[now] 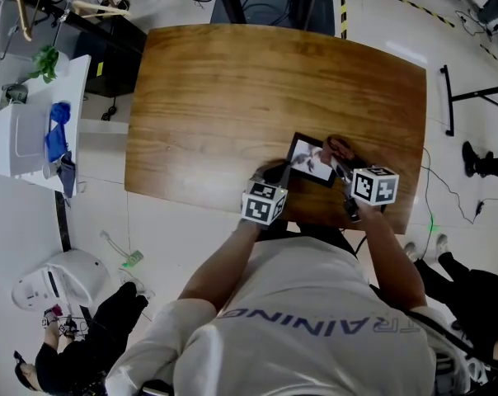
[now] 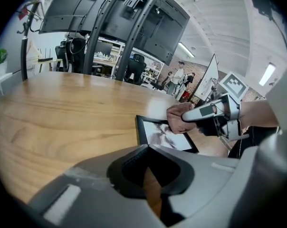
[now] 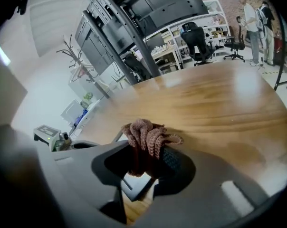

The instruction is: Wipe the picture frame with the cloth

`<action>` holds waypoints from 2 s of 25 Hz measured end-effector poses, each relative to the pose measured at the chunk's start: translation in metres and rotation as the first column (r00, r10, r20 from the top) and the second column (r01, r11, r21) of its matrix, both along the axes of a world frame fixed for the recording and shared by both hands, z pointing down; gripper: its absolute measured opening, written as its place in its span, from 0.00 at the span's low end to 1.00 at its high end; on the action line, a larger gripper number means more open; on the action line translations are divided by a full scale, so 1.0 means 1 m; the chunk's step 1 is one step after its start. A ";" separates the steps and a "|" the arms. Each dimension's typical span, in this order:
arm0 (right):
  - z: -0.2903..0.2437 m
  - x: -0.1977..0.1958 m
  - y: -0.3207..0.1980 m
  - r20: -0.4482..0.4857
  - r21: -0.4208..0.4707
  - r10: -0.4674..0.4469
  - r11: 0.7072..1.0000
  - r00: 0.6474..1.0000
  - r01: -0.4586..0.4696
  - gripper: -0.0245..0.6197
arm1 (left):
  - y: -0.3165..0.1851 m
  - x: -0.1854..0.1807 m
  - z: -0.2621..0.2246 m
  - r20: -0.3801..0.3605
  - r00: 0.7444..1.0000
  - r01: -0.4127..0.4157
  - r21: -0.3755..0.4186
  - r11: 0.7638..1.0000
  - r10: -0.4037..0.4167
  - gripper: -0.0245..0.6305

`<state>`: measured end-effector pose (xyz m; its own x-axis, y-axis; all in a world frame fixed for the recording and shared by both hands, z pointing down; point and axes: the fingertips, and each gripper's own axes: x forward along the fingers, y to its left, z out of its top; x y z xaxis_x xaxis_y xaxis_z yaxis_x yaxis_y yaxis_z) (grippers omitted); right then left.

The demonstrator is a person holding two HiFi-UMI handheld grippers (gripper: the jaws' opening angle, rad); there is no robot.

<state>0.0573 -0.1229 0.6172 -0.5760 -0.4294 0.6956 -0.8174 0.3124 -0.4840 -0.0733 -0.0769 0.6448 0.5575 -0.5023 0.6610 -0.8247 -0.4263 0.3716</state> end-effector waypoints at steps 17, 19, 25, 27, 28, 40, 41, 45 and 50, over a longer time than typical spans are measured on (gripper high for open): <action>0.005 0.035 -0.010 -0.092 0.059 0.021 0.998 0.996 -0.015 0.24 | 0.002 -0.001 0.000 -0.009 1.000 -0.004 -0.023 1.000 0.004 0.04; -0.003 0.029 -0.015 -0.079 0.073 0.026 0.997 0.997 -0.020 0.24 | 0.003 -0.001 0.000 -0.016 1.000 -0.006 -0.027 1.000 0.005 0.04; -0.026 -0.041 -0.012 0.064 0.079 -0.045 0.996 0.997 0.040 0.24 | 0.002 -0.002 0.000 -0.032 0.999 0.016 -0.041 0.999 -0.017 0.04; -0.024 -0.065 -0.005 0.078 0.065 -0.091 0.994 0.993 0.086 0.24 | 0.002 -0.002 0.000 -0.038 0.999 0.025 -0.048 0.999 -0.027 0.04; -0.021 -0.075 -0.002 0.078 0.059 -0.109 0.993 0.991 0.104 0.24 | 0.002 -0.002 0.000 -0.041 0.999 0.028 -0.051 0.998 -0.030 0.04; 0.007 -0.095 0.009 0.033 0.000 -0.148 0.989 0.988 0.148 0.24 | 0.004 -0.002 0.000 -0.058 0.998 0.034 -0.053 0.998 -0.037 0.04; 0.008 -0.089 0.010 0.026 -0.005 -0.140 0.990 0.990 0.140 0.24 | 0.004 -0.003 0.000 -0.059 0.997 0.038 -0.054 0.998 -0.041 0.04; 0.008 -0.063 0.012 0.020 -0.023 -0.087 0.996 0.996 0.088 0.24 | 0.004 -0.003 0.000 -0.062 0.997 0.045 -0.052 0.998 -0.048 0.04; 0.008 -0.025 0.018 -0.009 -0.026 -0.039 0.999 0.999 0.038 0.24 | 0.004 -0.004 0.000 -0.061 0.997 0.042 -0.049 0.998 -0.045 0.04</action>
<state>0.0320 -0.1044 0.6253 -0.5849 -0.3890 0.7118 -0.8097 0.3315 -0.4842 -0.0773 -0.0729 0.6446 0.5767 -0.4957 0.6494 -0.8167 -0.3715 0.4417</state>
